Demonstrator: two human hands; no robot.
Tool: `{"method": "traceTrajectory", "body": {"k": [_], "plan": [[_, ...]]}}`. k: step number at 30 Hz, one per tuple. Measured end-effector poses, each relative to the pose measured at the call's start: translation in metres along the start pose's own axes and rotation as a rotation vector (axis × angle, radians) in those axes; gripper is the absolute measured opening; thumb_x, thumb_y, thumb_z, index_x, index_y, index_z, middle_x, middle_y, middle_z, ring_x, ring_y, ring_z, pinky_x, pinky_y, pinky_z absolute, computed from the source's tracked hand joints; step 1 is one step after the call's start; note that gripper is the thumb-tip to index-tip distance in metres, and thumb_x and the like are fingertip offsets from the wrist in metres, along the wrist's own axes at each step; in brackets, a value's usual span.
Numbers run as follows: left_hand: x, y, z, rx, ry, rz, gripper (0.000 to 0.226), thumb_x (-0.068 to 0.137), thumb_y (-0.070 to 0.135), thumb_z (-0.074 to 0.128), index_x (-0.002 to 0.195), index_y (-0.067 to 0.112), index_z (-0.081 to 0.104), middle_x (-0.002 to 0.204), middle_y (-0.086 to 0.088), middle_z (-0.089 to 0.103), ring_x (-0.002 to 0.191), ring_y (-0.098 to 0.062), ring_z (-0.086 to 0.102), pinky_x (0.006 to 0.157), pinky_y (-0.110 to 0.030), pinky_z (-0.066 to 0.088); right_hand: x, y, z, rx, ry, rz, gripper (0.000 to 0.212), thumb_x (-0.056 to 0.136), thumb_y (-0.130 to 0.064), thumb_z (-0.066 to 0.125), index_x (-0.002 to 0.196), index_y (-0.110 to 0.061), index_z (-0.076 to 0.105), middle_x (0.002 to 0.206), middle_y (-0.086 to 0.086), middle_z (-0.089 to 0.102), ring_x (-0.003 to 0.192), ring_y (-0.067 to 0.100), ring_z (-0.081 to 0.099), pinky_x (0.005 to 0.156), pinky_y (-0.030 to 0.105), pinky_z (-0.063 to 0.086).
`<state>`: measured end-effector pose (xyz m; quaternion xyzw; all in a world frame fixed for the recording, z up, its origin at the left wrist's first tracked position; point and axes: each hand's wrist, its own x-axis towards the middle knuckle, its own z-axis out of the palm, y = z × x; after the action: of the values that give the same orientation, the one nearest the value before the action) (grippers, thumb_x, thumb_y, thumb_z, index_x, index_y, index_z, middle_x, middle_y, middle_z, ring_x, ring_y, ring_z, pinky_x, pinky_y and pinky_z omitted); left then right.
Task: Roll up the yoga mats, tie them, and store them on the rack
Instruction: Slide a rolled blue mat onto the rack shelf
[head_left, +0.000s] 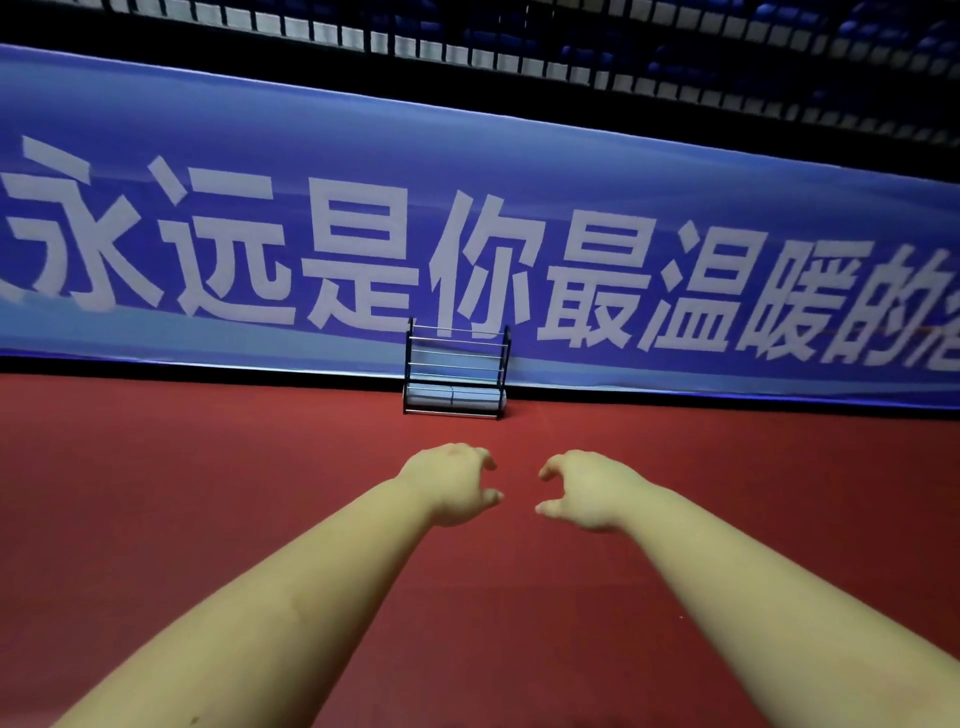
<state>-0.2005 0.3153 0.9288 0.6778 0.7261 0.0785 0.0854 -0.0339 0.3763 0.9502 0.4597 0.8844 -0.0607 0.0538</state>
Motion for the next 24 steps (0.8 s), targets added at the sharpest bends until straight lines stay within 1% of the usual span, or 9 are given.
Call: {"method": "traceTrajectory", "body": {"k": [3, 7, 15, 19, 24], "plan": [[-0.011, 0.01, 0.0, 0.013, 0.003, -0.022, 0.051, 0.092, 0.047, 0.052, 0.137, 0.025, 0.044, 0.139, -0.002, 0.048, 0.127, -0.02, 0.045, 0.102, -0.034, 0.038, -0.016, 0.007, 0.007, 0.003, -0.015, -0.009, 0.05, 0.088, -0.043, 0.059, 0.133, -0.024, 0.049, 0.133, 0.001, 0.05, 0.121, 0.02, 0.049, 0.099, 0.029, 0.039], [-0.028, 0.043, 0.009, 0.038, -0.003, -0.075, 0.051, 0.092, 0.047, 0.051, 0.137, 0.025, 0.043, 0.139, -0.002, 0.047, 0.127, -0.02, 0.044, 0.103, -0.035, 0.038, -0.046, 0.036, 0.018, 0.007, -0.019, -0.028, 0.051, 0.088, -0.044, 0.058, 0.133, -0.024, 0.049, 0.135, 0.001, 0.049, 0.122, 0.021, 0.049, 0.099, 0.029, 0.039], [-0.082, 0.159, 0.063, 0.05, -0.033, -0.169, 0.049, 0.092, 0.046, 0.051, 0.136, 0.025, 0.045, 0.139, -0.002, 0.047, 0.128, -0.021, 0.044, 0.103, -0.033, 0.037, -0.137, 0.123, 0.051, 0.037, -0.053, -0.071, 0.051, 0.087, -0.045, 0.059, 0.133, -0.024, 0.049, 0.131, 0.002, 0.051, 0.122, 0.021, 0.048, 0.099, 0.03, 0.04], [-0.106, 0.204, 0.077, 0.052, -0.042, -0.151, 0.049, 0.092, 0.046, 0.051, 0.135, 0.025, 0.045, 0.139, -0.003, 0.047, 0.128, -0.021, 0.044, 0.104, -0.033, 0.036, -0.182, 0.145, 0.059, 0.056, -0.06, -0.06, 0.05, 0.087, -0.045, 0.058, 0.132, -0.025, 0.049, 0.134, 0.001, 0.049, 0.123, 0.02, 0.048, 0.1, 0.03, 0.039], [-0.133, 0.218, 0.072, 0.072, -0.02, -0.107, 0.049, 0.092, 0.047, 0.051, 0.136, 0.025, 0.045, 0.139, -0.002, 0.047, 0.128, -0.021, 0.044, 0.104, -0.033, 0.036, -0.217, 0.142, 0.06, 0.071, -0.023, -0.041, 0.051, 0.087, -0.045, 0.059, 0.132, -0.025, 0.049, 0.132, 0.001, 0.051, 0.122, 0.02, 0.049, 0.099, 0.029, 0.04]]}}
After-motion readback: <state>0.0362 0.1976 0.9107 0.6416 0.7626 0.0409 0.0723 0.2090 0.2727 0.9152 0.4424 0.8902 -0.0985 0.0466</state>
